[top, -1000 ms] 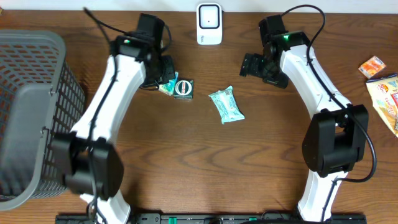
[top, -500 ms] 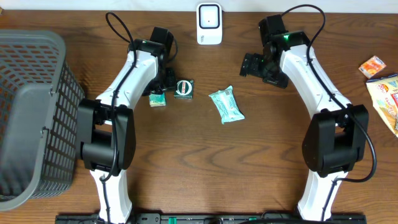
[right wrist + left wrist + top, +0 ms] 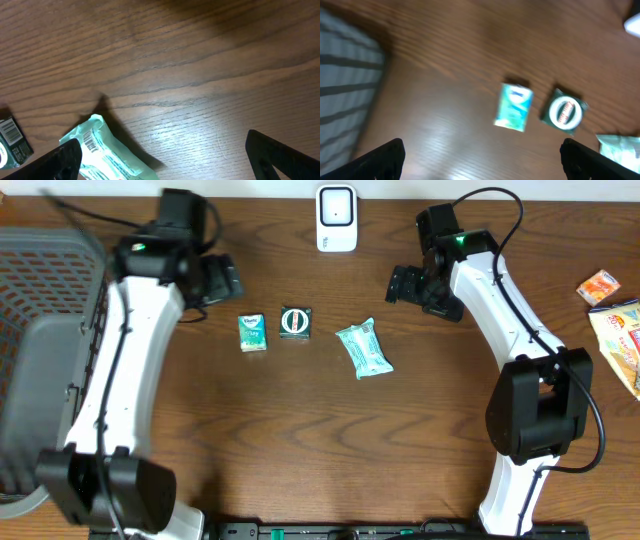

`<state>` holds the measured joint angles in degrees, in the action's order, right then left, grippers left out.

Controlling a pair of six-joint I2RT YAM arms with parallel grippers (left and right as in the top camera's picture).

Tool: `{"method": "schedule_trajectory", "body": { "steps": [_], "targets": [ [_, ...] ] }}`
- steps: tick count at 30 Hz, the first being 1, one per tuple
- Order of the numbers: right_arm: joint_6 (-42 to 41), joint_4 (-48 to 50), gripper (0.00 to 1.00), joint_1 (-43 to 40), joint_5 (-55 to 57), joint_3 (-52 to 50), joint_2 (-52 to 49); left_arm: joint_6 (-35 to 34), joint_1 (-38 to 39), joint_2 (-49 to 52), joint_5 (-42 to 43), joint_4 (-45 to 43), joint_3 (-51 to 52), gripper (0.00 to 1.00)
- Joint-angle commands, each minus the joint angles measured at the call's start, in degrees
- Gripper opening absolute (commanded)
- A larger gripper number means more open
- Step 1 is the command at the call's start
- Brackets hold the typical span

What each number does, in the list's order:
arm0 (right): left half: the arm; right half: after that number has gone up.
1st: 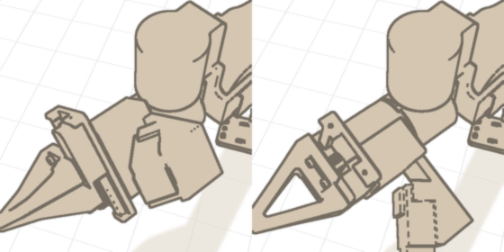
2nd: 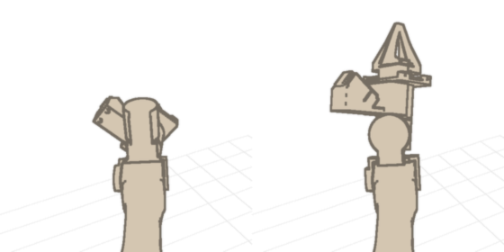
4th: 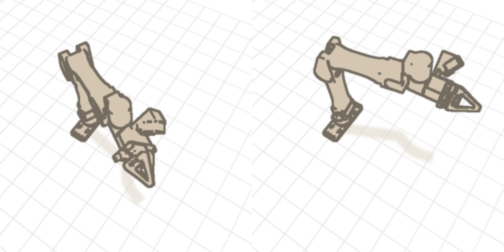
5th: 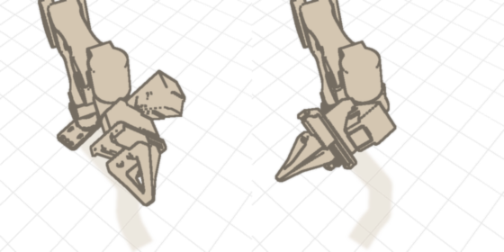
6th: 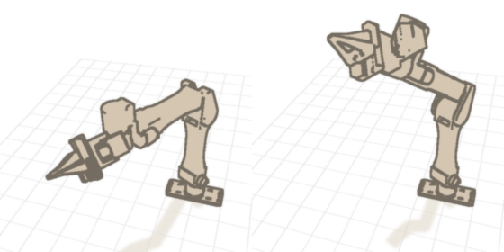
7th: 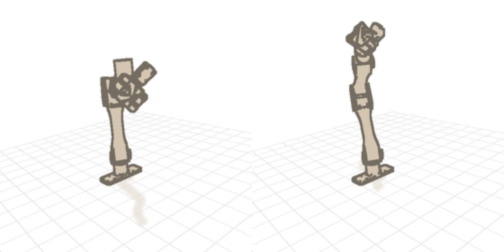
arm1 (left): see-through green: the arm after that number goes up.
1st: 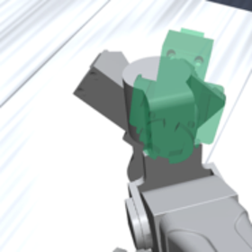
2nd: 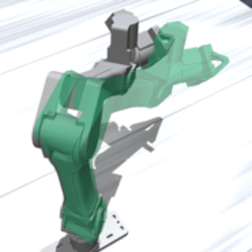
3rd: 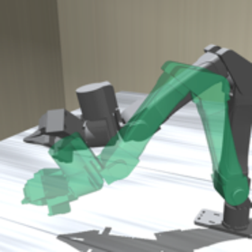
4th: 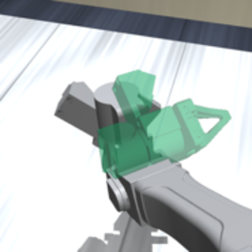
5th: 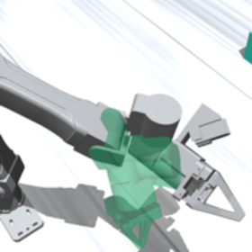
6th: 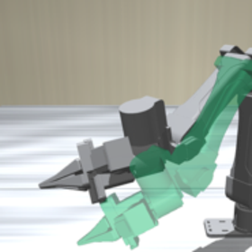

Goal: Scan the item barcode
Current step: 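Place the small Kleenex pack left of the Zam-Buk tin and release, then lower the right gripper and grasp the wipes pack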

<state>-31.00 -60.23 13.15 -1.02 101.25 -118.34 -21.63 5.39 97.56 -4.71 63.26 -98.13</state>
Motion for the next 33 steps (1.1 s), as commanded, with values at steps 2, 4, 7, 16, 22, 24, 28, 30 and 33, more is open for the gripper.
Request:
{"method": "schedule_trajectory", "body": {
  "steps": [2,4,7,16,22,24,28,30,33],
  "targets": [
    [-0.7,0.1,0.99,0.2,0.9,0.6,0.7,0.1,-2.6,-0.2,-2.6,3.2,-0.3,0.98],
    [-0.7,0.3,0.99,0.2,0.9,0.6,0.7,0.1,-2.9,-0.2,-2.6,4.1,-0.2,0.98],
    [-0.7,2.5,0.99,0.2,-0.8,0.6,0.7,0.1,-2.9,-0.2,-2.6,4.0,-0.2,0.98],
    [-0.6,1.0,0.99,0.4,-0.2,-1.2,0.7,0.1,-2.9,-0.2,-2.6,4.0,-0.2,0.98],
    [-0.7,2.0,0.99,0.4,0.8,-7.0,0.7,0.1,-2.9,-0.2,-2.6,4.0,-0.2,0.98],
    [-0.7,2.4,0.99,0.4,0.9,-8.3,0.7,0.1,-2.9,-0.2,-2.6,4.0,-0.2,0.98],
    [-0.7,2.3,0.99,0.4,0.9,-9.2,0.7,0.1,-2.9,-0.2,-2.6,4.0,-0.2,0.98],
    [-0.4,1.7,0.99,0.5,0.4,-9.2,0.7,0.1,-2.9,-0.2,-2.6,4.0,-0.2,0.98],
    [5.4,1.9,0.94,0.8,-1.5,-9.9,0.7,0.1,-2.9,-0.2,-2.6,4.0,-0.2,0.98]
  ]
}}
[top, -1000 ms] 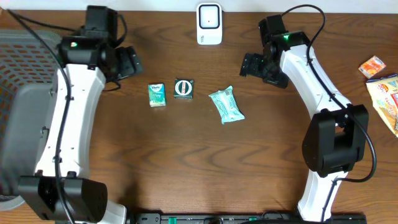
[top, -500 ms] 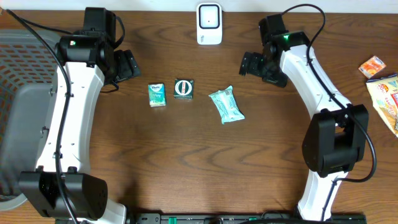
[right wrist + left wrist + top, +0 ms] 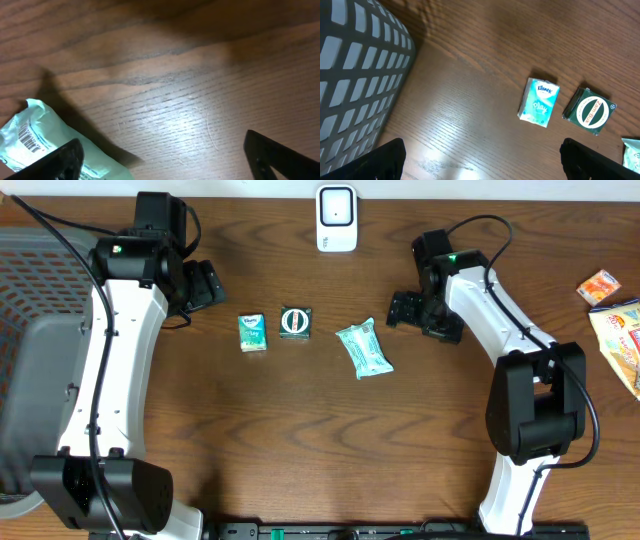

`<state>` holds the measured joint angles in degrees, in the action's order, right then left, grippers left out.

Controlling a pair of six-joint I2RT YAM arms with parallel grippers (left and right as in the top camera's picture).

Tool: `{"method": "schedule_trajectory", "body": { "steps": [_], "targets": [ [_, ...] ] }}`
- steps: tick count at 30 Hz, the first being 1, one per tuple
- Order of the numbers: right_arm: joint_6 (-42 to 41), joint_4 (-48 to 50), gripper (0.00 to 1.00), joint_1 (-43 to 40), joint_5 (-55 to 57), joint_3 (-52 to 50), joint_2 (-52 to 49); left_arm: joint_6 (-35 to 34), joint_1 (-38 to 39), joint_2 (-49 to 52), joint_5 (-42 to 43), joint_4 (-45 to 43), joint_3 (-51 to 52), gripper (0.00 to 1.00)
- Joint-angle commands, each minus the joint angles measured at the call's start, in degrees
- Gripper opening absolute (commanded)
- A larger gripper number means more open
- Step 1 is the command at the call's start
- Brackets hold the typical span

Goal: Scan the item barcode
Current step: 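Lower the right gripper and grasp the wipes pack, then lift the wipes pack up to the white scanner with the right gripper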

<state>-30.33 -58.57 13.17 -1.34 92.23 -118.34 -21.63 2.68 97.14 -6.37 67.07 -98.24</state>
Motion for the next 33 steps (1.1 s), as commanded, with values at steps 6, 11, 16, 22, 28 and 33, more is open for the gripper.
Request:
{"method": "schedule_trajectory", "body": {
  "steps": [6,11,16,22,28,33],
  "targets": [
    [18.8,5.7,0.84,0.5,-17.3,-5.8,0.7,0.1,-0.2,0.3,-0.9,0.2,-0.1,0.98],
    [25.4,9.0,0.84,-1.1,-28.1,-10.0,0.7,0.1,-0.2,0.3,-0.9,0.2,-0.1,0.98],
    [27.8,9.1,0.76,-4.2,-32.3,-11.7,0.7,0.1,-0.2,0.3,-0.9,0.2,-0.1,0.98],
    [32.5,11.6,0.77,-5.9,-41.5,-14.5,0.7,0.1,-0.2,0.3,-0.9,0.2,-0.1,0.98],
    [24.2,21.0,0.73,-4.9,-40.6,-20.2,0.7,0.1,-0.2,0.3,-0.9,0.2,-0.1,0.98],
    [16.7,26.5,0.47,-4.3,-39.2,-23.5,0.7,0.1,-0.2,0.3,-0.9,0.2,-0.1,0.98]
  ]
}}
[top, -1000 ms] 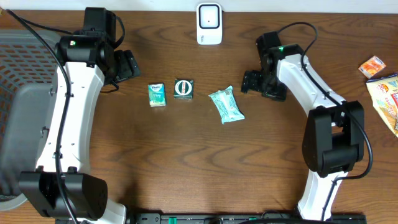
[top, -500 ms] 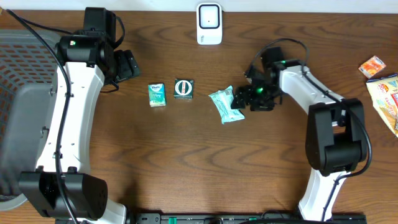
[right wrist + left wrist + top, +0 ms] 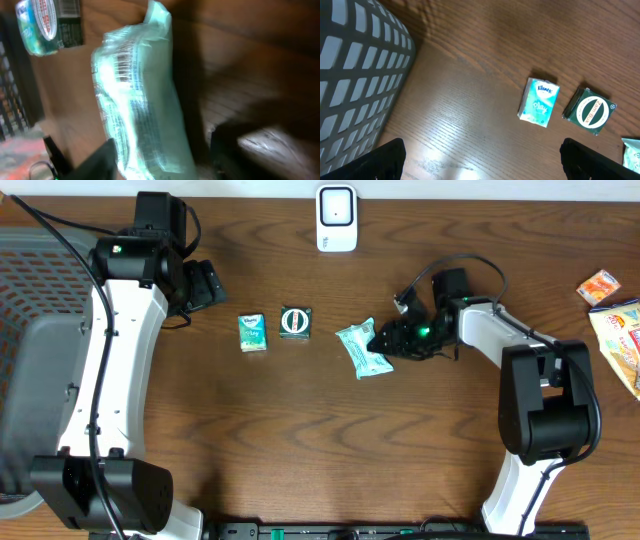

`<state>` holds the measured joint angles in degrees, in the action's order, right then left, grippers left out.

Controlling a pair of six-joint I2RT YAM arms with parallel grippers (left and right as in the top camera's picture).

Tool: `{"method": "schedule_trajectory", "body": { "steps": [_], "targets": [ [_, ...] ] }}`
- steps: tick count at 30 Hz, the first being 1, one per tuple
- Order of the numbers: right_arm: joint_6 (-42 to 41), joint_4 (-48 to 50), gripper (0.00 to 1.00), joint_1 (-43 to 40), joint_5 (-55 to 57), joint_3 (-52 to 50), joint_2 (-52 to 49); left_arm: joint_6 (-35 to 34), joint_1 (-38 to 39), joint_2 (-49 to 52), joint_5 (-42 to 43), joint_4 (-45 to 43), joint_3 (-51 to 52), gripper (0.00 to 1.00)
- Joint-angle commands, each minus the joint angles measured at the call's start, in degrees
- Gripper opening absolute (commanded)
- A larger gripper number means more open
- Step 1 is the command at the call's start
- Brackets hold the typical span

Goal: Scan the item barcode
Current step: 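Lift the wipes pack up to the white scanner with the right gripper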

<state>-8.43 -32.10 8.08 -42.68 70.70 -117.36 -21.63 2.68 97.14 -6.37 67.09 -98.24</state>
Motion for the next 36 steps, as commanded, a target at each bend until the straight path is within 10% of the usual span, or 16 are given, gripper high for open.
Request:
{"method": "schedule_trajectory", "body": {
  "steps": [1,8,13,36],
  "targets": [
    [-5.8,0.0,0.45,0.8,2.2,-1.9,-0.3,0.1,-0.2,0.3,-0.9,0.2,-0.1,0.98],
    [-7.5,0.7,0.46,4.1,2.5,-2.1,-0.3,0.1,-0.2,0.3,-0.9,0.2,-0.1,0.98],
    [-10.5,2.4,0.01,7.0,6.7,-2.1,-0.3,0.1,-0.2,0.3,-0.9,0.2,-0.1,0.98],
    [11.4,7.3,0.01,5.5,-0.6,-1.7,29.4,0.1,-0.2,0.3,-0.9,0.2,-0.1,0.98]
  ]
}}
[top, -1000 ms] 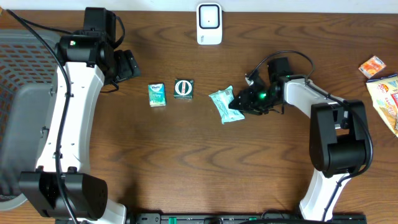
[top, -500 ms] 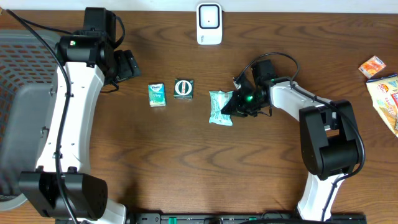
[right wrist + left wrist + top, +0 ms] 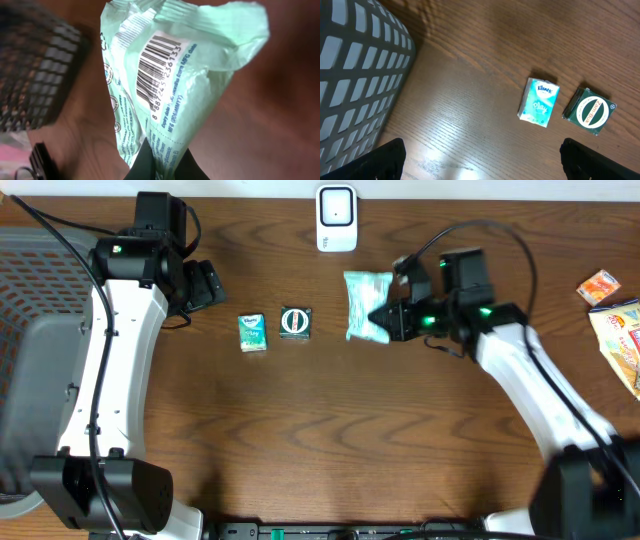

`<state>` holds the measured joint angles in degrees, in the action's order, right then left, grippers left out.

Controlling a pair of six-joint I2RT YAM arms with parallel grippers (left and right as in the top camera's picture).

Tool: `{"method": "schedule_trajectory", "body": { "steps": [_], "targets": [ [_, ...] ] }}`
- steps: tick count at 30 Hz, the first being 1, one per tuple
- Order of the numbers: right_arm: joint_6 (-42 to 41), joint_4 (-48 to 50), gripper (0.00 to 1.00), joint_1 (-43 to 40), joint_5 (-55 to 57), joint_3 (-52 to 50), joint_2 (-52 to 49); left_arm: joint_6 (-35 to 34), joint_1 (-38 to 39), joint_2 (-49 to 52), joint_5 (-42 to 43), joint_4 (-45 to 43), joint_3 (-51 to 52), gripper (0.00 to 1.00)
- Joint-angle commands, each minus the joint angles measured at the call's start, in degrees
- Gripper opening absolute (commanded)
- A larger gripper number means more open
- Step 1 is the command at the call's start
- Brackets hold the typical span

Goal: Scan the item barcode
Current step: 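Lift the wipes pack up to the white scanner with the right gripper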

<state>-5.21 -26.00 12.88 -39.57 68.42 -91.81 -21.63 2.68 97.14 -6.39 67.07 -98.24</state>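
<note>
A pale green wipes packet (image 3: 366,304) hangs above the table, a little below and to the right of the white scanner (image 3: 337,218) at the back edge. My right gripper (image 3: 388,320) is shut on the packet's lower end. In the right wrist view the packet (image 3: 170,85) fills the frame with its barcode (image 3: 159,62) facing the camera, and the dark fingertips (image 3: 145,162) pinch its bottom seam. My left gripper (image 3: 218,283) stands open near the basket, with nothing between its fingers (image 3: 385,157).
A small Kleenex tissue pack (image 3: 252,332) and a dark green box with a round label (image 3: 295,321) lie left of centre. A grey basket (image 3: 40,340) takes up the left side. Snack packets (image 3: 612,320) lie at the right edge.
My right gripper was low on the table at the green packet's right end. Now it is shut on the packet and holds it lifted, farther back toward the scanner. The left arm has not moved.
At first both arms were at the back, grippers open, with the green packet lying right of centre. Then the left arm was nearer the basket and the right gripper closer to the packet. Then the right gripper was at the packet on the table, and now holds it raised.
</note>
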Motion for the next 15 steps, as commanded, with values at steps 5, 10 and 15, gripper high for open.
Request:
{"method": "schedule_trajectory", "body": {
  "steps": [5,10,15],
  "targets": [
    [8.3,7.5,0.01,1.9,-4.3,0.6,5.4,0.1,-0.2,0.3,-0.9,0.2,-0.1,0.98],
    [8.3,15.7,0.01,3.5,-5.8,0.6,4.5,0.1,-0.2,0.3,-0.9,0.2,-0.1,0.98],
    [8.3,20.8,0.01,4.4,-5.8,0.6,4.3,0.1,-0.2,0.3,-0.9,0.2,-0.1,0.98]
  ]
}}
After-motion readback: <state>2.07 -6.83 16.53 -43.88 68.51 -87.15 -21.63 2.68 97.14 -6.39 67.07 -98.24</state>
